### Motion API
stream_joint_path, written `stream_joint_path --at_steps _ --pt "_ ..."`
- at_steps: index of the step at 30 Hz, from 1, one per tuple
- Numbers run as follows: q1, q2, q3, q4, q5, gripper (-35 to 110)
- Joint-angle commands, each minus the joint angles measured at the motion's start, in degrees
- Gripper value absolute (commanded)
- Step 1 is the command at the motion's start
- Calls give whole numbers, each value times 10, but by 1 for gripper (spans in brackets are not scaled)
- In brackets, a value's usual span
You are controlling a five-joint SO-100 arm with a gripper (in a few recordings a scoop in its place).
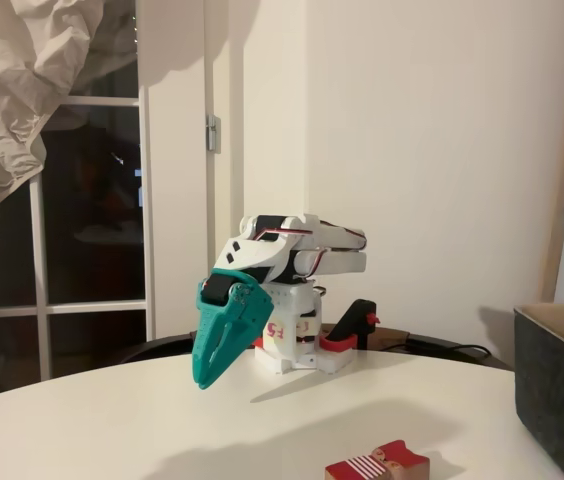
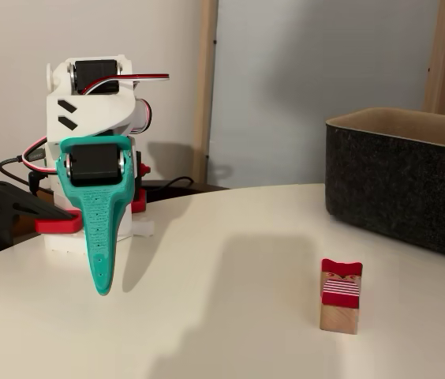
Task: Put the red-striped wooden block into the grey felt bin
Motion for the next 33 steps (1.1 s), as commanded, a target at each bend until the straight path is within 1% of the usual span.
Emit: stream_joint_path --at_steps 1,22,28,33 --pt "9 15 7 2 6 0" --pt "9 14 4 3 0 0" --pt "10 12 -19 3 54 1" --pt "10 6 -112 3 98 0"
